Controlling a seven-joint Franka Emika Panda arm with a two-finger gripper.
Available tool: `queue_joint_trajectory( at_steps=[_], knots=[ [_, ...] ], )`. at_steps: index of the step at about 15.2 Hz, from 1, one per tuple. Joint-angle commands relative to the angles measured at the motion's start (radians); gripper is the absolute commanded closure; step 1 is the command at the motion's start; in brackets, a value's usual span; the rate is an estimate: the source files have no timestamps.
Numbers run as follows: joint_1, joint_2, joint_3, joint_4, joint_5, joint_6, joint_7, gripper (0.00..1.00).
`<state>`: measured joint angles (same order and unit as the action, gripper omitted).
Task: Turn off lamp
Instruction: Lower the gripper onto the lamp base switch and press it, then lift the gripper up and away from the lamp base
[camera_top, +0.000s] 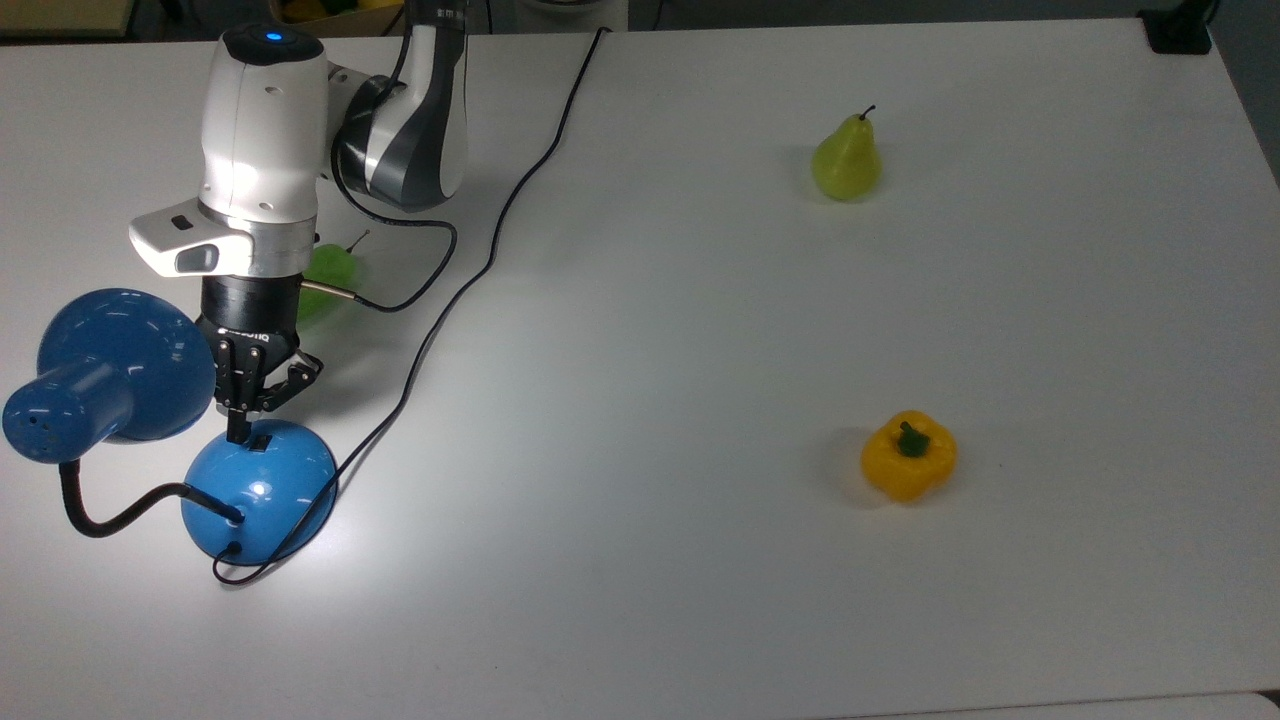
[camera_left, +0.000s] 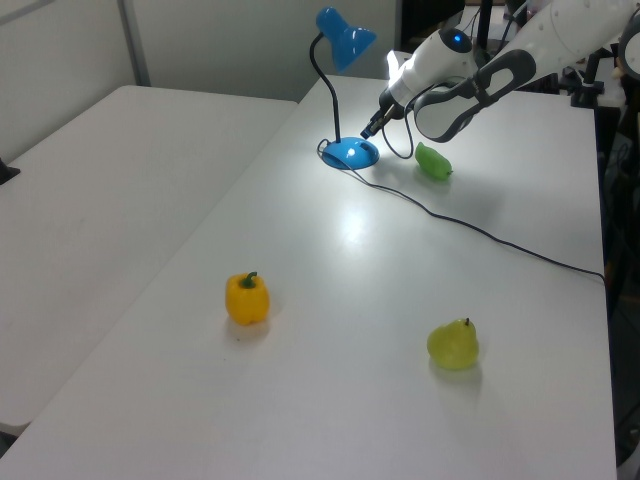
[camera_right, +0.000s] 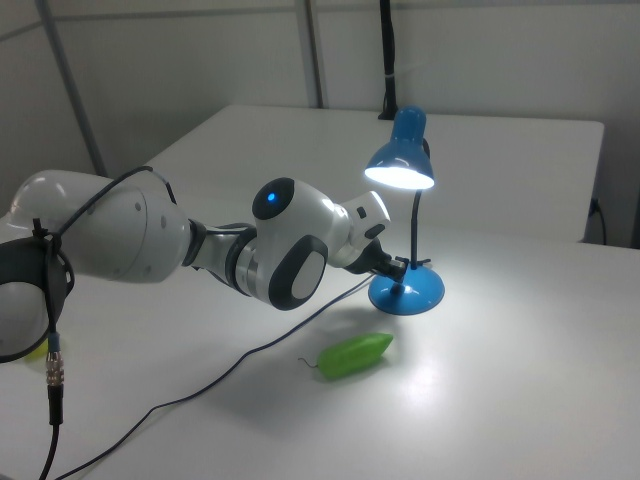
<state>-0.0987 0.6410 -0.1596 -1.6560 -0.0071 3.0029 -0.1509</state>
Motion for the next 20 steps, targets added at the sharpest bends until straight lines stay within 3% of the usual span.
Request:
queue_joint_trajectory(
  at_steps=[1, 13, 20],
  knots=[
    [0.01, 0.012, 0.0, 0.005, 0.013, 0.031, -0.004, 1.0],
    [0.01, 0.037, 0.0, -0.007, -0.001, 0.03, -0.018, 1.0],
    [0.007, -0.009, -0.001, -0.111, -0.005, 0.025, -0.057, 1.0]
  ],
)
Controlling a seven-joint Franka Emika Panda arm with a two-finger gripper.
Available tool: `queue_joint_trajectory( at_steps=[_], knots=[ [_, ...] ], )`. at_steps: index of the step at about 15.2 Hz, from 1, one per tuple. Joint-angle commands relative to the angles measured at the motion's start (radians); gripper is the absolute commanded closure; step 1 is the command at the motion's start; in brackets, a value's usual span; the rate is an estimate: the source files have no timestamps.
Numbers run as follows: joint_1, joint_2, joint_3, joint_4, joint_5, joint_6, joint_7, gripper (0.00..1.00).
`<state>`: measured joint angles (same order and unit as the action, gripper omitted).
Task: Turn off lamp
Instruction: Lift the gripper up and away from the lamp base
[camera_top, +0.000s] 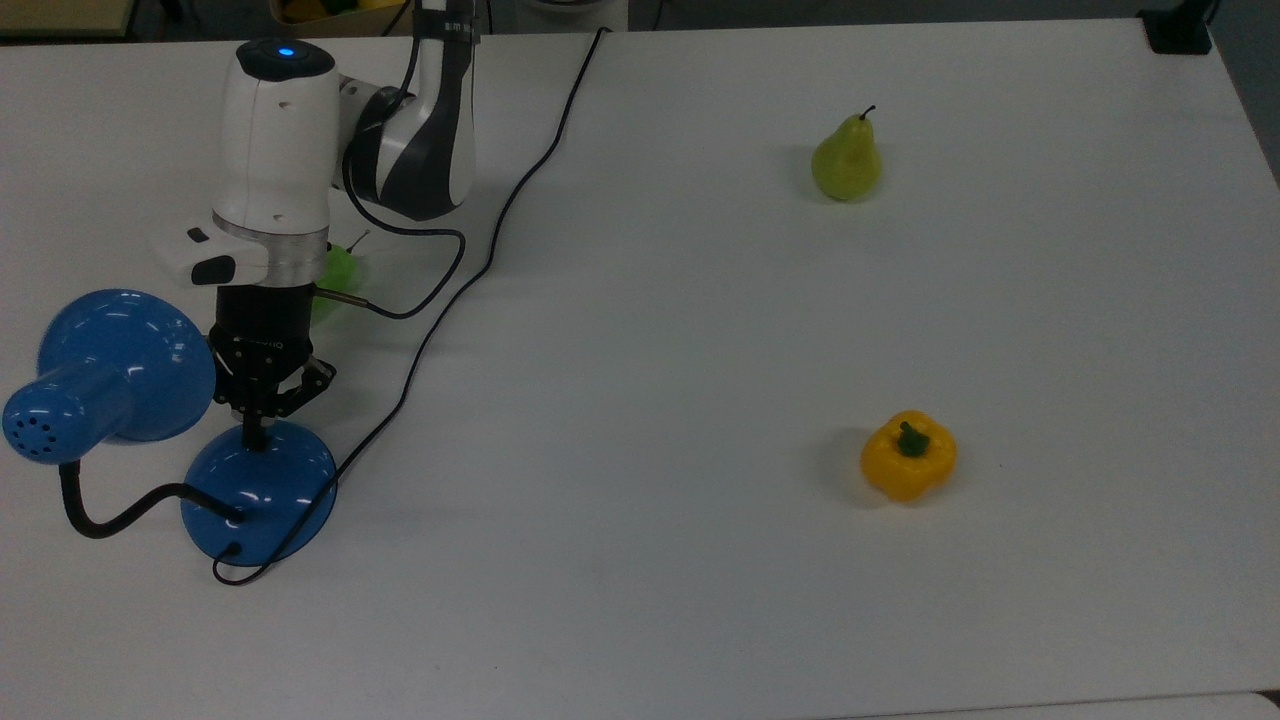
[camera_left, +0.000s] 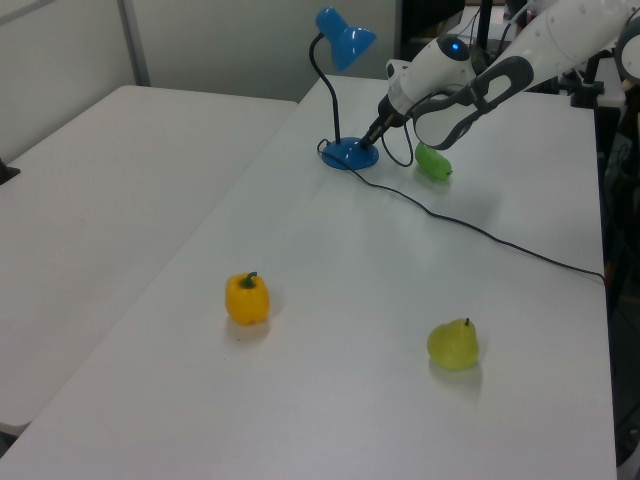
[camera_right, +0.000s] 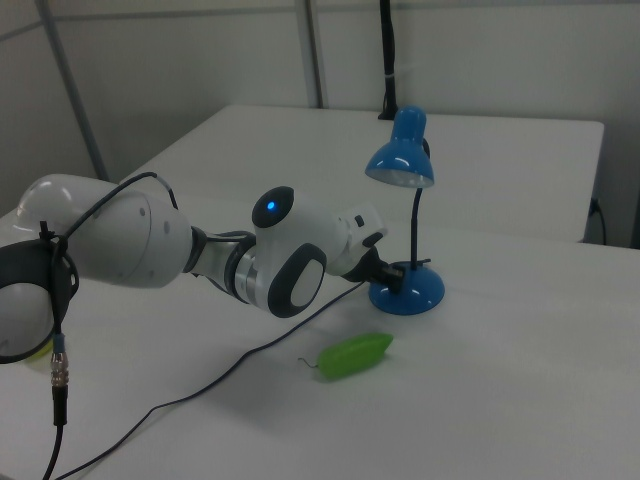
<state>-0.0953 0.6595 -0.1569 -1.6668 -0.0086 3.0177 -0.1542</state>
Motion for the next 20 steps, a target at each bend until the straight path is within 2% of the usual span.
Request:
queue_joint_trajectory(
  at_steps=[1, 5, 8, 9, 11, 13, 14, 17, 20],
  knots=[
    [0.002, -0.052, -0.004, -0.125, -0.004, 0.003, -0.073, 1.0],
    [0.005, -0.165, -0.004, -0.214, -0.002, -0.022, -0.077, 1.0],
    [0.002, -0.253, -0.004, -0.237, -0.001, -0.141, -0.077, 0.99],
    [0.0, -0.283, -0.004, -0.232, -0.001, -0.225, -0.076, 0.86],
    [0.006, -0.34, -0.007, -0.235, -0.002, -0.38, -0.077, 0.48],
    [0.008, -0.394, -0.009, -0.232, -0.002, -0.501, -0.071, 0.24],
    [0.011, -0.428, -0.009, -0.232, -0.002, -0.564, -0.071, 0.0],
    [0.019, -0.529, -0.009, -0.223, -0.002, -0.791, -0.05, 0.0],
    [0.045, -0.61, -0.007, -0.165, -0.001, -1.043, 0.01, 0.0]
  ],
)
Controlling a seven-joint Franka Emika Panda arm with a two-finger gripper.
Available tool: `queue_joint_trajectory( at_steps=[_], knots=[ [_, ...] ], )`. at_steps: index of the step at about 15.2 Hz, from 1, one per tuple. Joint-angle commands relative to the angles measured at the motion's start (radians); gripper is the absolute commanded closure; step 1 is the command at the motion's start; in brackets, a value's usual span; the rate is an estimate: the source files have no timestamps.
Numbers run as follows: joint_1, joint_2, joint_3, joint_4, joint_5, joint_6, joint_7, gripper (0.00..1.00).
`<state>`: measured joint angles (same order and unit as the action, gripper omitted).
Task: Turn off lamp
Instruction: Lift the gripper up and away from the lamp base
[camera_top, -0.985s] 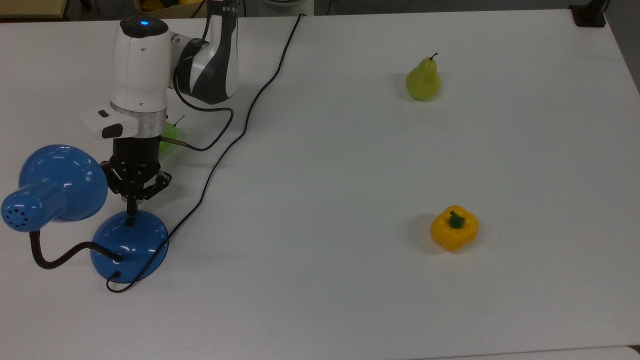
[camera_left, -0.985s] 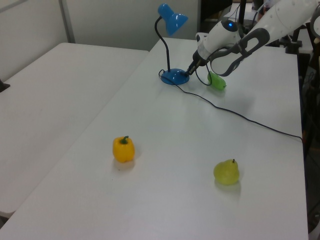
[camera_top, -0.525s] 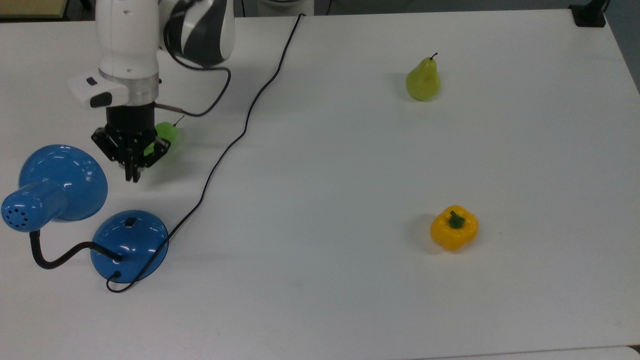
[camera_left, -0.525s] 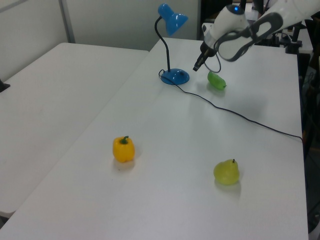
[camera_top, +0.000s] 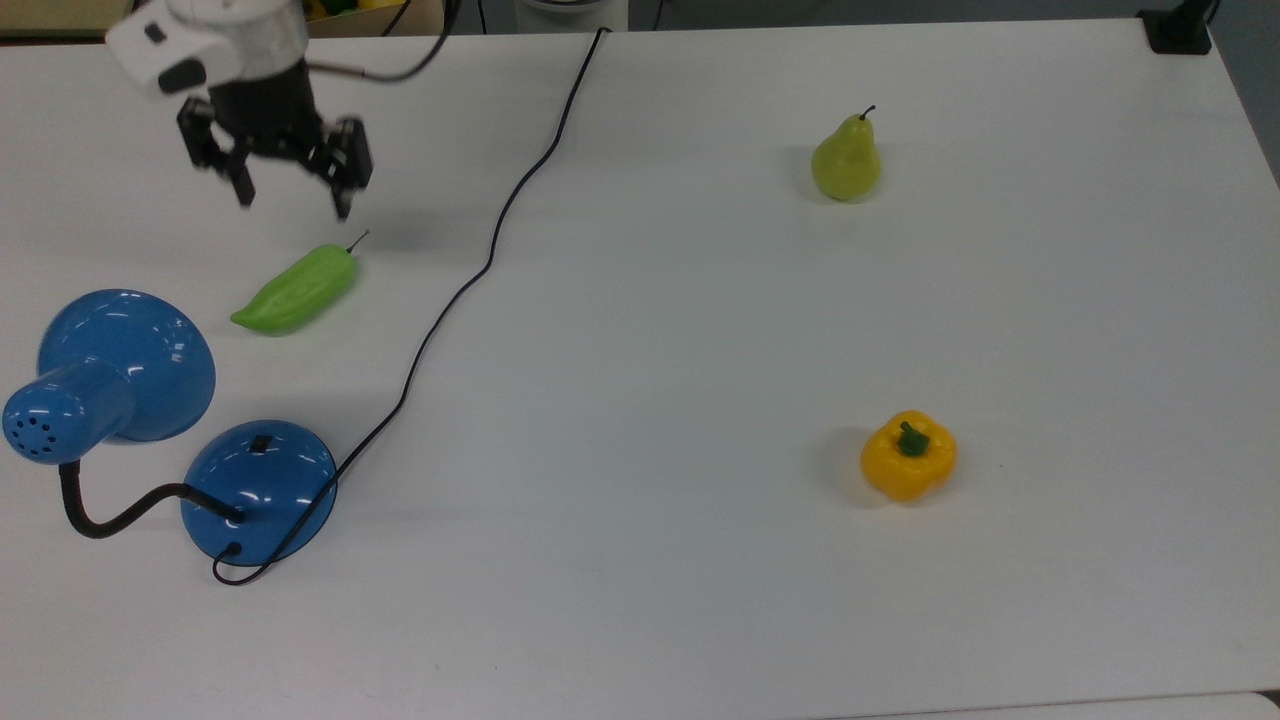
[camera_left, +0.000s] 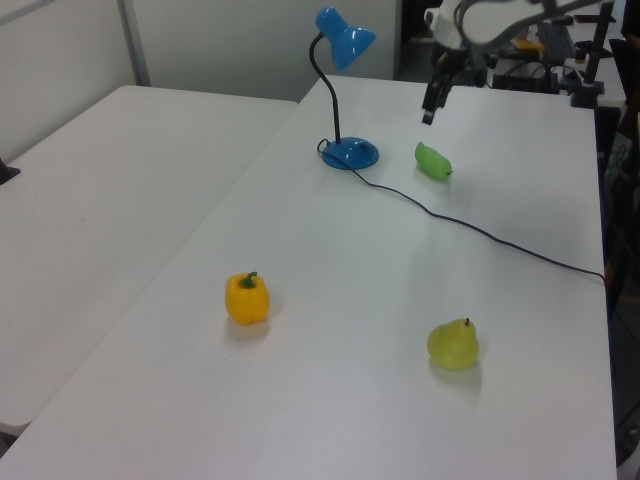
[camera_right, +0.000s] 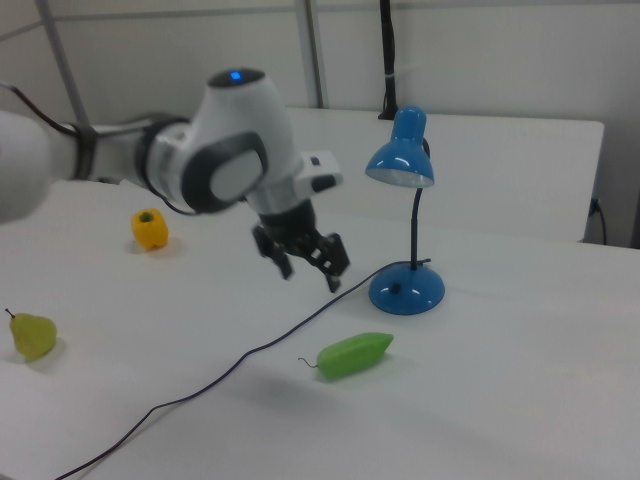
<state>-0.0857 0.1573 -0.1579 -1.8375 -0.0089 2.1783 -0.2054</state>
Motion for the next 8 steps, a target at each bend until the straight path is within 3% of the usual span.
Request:
queue_joint_trajectory(
  at_steps=[1, 5, 8],
  knots=[
    [0.037, -0.125, -0.005, 0.032, 0.003, -0.271, 0.101, 0.0],
    [0.072, -0.179, 0.008, 0.127, 0.01, -0.5, 0.225, 0.0],
    [0.066, -0.186, 0.118, 0.193, 0.009, -0.63, 0.302, 0.0]
  ],
)
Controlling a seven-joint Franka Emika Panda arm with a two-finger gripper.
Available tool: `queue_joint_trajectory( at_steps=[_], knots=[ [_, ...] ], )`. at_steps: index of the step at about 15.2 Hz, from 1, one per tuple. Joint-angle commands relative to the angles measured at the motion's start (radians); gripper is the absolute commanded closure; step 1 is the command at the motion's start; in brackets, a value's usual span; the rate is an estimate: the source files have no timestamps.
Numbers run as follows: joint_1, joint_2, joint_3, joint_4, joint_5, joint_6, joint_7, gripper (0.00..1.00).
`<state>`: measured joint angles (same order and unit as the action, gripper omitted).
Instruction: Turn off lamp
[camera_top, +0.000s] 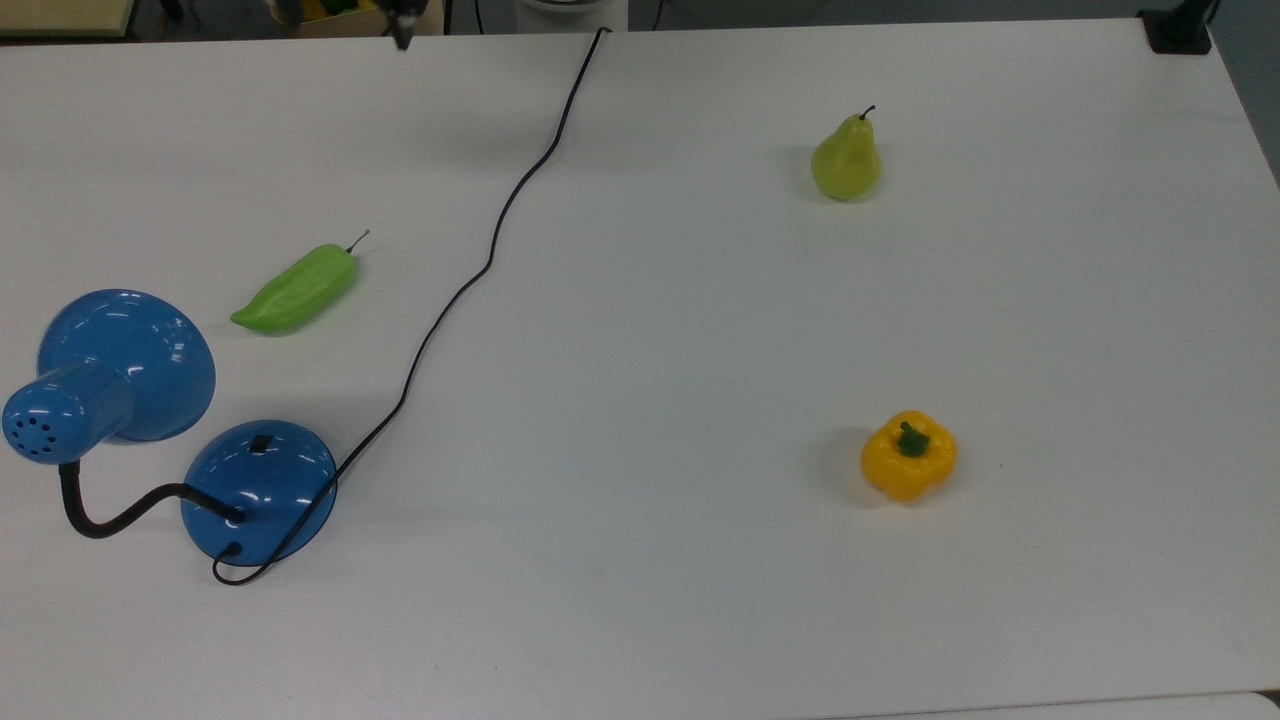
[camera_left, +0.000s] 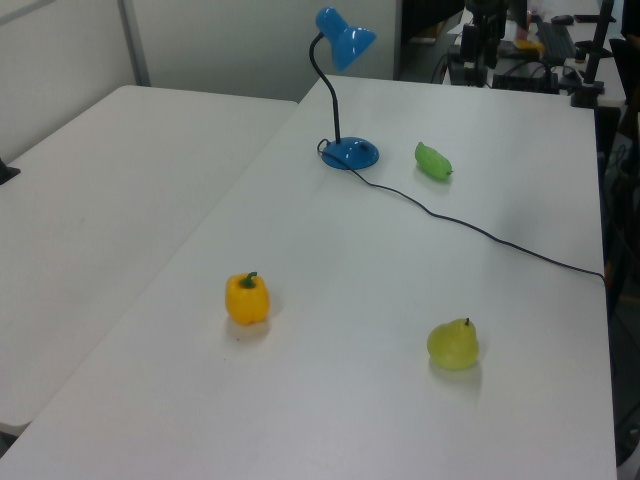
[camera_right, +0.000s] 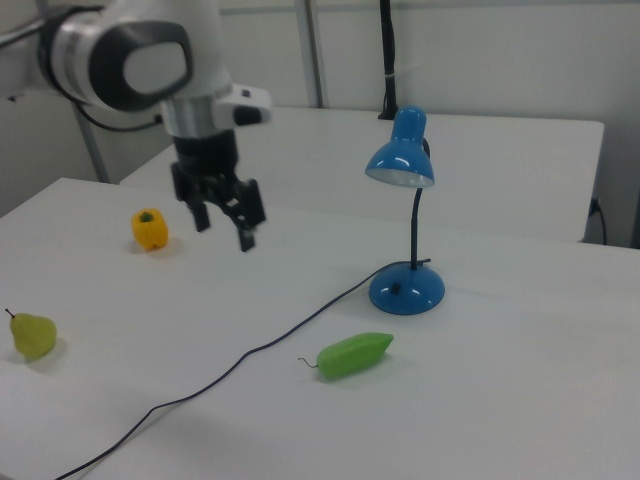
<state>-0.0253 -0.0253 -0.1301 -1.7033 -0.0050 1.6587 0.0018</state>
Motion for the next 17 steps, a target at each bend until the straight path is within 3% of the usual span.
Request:
queue_joint_trajectory(
  at_steps=[1, 4, 8, 10, 14, 17],
  knots=[
    [0.005, -0.007, 0.113, 0.068, 0.005, -0.117, 0.121, 0.0],
    [0.007, -0.016, 0.185, 0.074, 0.011, -0.111, 0.156, 0.0],
    [0.028, -0.016, 0.194, 0.071, 0.071, -0.09, 0.133, 0.0],
    [0.05, -0.013, 0.193, 0.065, 0.074, -0.07, 0.048, 0.0],
    [0.082, -0.013, 0.162, 0.04, 0.063, -0.005, -0.078, 0.0],
    [0.156, -0.012, 0.077, 0.024, 0.056, 0.073, -0.094, 0.0]
  ],
)
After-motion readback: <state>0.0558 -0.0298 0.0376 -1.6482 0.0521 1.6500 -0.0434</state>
